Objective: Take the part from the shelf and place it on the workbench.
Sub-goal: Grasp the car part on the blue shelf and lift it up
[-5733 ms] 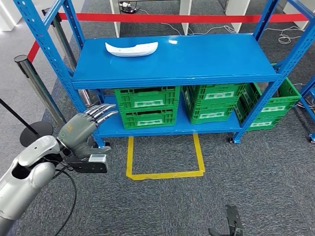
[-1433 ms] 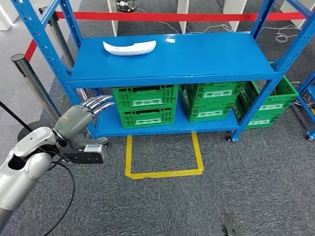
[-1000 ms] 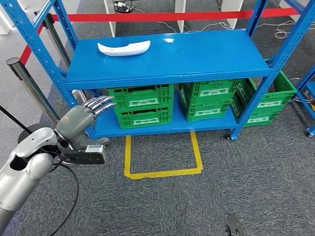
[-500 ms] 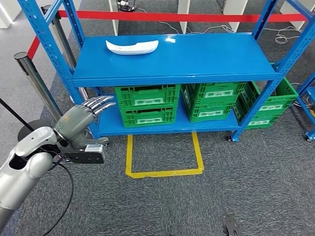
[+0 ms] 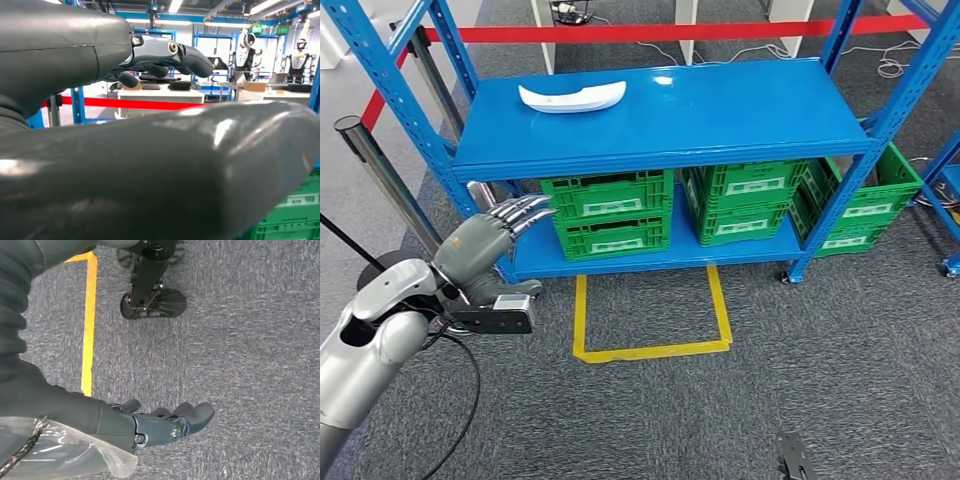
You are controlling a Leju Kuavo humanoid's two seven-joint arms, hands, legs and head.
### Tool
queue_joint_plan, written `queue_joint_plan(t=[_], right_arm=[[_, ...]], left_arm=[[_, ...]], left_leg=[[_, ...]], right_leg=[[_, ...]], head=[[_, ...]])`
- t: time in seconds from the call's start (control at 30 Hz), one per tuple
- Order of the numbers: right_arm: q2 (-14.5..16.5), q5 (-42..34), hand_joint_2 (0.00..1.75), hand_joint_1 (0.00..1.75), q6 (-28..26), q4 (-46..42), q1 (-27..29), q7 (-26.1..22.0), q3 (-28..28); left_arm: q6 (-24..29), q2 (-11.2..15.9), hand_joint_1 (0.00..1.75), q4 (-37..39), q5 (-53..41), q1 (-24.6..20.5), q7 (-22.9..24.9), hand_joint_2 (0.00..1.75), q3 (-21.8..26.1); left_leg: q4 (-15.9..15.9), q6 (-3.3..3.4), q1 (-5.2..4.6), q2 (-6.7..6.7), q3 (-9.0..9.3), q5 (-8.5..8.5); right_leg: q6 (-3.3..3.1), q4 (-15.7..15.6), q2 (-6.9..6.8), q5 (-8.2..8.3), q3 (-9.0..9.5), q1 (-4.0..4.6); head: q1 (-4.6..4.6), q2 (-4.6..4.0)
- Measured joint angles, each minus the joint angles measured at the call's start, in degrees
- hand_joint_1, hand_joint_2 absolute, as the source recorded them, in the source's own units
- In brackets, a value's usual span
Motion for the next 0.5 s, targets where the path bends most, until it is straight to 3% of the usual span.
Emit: queue_joint_plan(t=[0.03,0.1,0.23,0.3,0.37,0.4,0.43,0.5], right_arm=[[0.0,0.0,1.75,0.0,-0.01,0.0,-0.03,-0.01,0.0],[0.0,0.0,1.75,0.0,-0.01,0.0,-0.08,-0.01,0.0],[-0.01,0.0,1.75,0.0,-0.02,0.0,-0.1,-0.01,0.0],[-0.01,0.0,1.75,0.0,-0.01,0.01,-0.12,-0.03,0.01],[0.0,0.0,1.75,0.0,0.0,0.02,-0.01,-0.03,0.02],[-0.01,0.0,1.75,0.0,-0.01,0.02,0.06,-0.02,0.01],[-0.01,0.0,1.75,0.0,-0.02,0.02,0.11,-0.02,0.01],[-0.02,0.0,1.75,0.0,-0.02,0.02,0.08,-0.02,0.0]], left_arm=[[0.0,0.0,0.0,0.0,0.0,-0.09,0.0,0.0,0.02],[0.01,0.0,0.0,0.0,0.0,-0.22,0.0,0.0,0.04],[0.01,-0.01,0.0,0.0,0.0,-0.21,0.0,0.0,0.04],[0.01,-0.04,0.0,0.0,0.0,-0.29,0.0,0.0,0.03],[0.01,-0.05,0.0,0.0,0.0,-0.22,0.0,0.0,-0.03],[0.0,-0.05,0.0,0.0,0.0,-0.13,0.0,0.0,-0.08],[0.0,-0.06,0.0,0.0,0.0,-0.05,0.0,0.0,-0.11],[0.0,-0.07,0.0,0.0,0.0,0.01,0.0,0.0,-0.15]], left_leg=[[-3.79,0.21,-0.09,0.0,1.78,1.57],[-8.27,0.67,-0.31,0.01,3.79,2.53],[-9.4,1.93,-0.27,0.03,4.1,2.54],[-9.76,2.5,-0.13,0.12,4.26,2.76],[-9.75,2.73,-0.25,0.14,4.16,2.77],[-9.73,2.76,-0.32,0.12,4.16,2.77],[-9.71,2.77,-0.35,0.09,4.19,2.75],[-9.63,2.64,-0.37,0.04,4.35,2.64]], right_leg=[[0.16,0.06,0.02,-0.1,0.05,0.1],[0.67,0.13,0.01,-0.2,-0.09,0.27],[1.91,0.81,-0.12,-0.94,-0.69,0.23],[2.23,6.0,-0.12,-3.91,-3.24,0.18],[2.43,13.98,-0.13,-7.18,-7.1,0.16],[2.49,16.4,-0.12,-7.66,-8.33,0.17],[2.48,16.51,-0.13,-6.98,-8.49,0.18],[2.25,10.18,-0.16,-3.03,-5.55,0.18]], head=[[0.01,-0.01],[0.07,0.0],[0.17,0.0],[0.33,0.01],[0.44,0.01],[0.43,0.01],[0.46,0.0],[0.46,-0.01]])
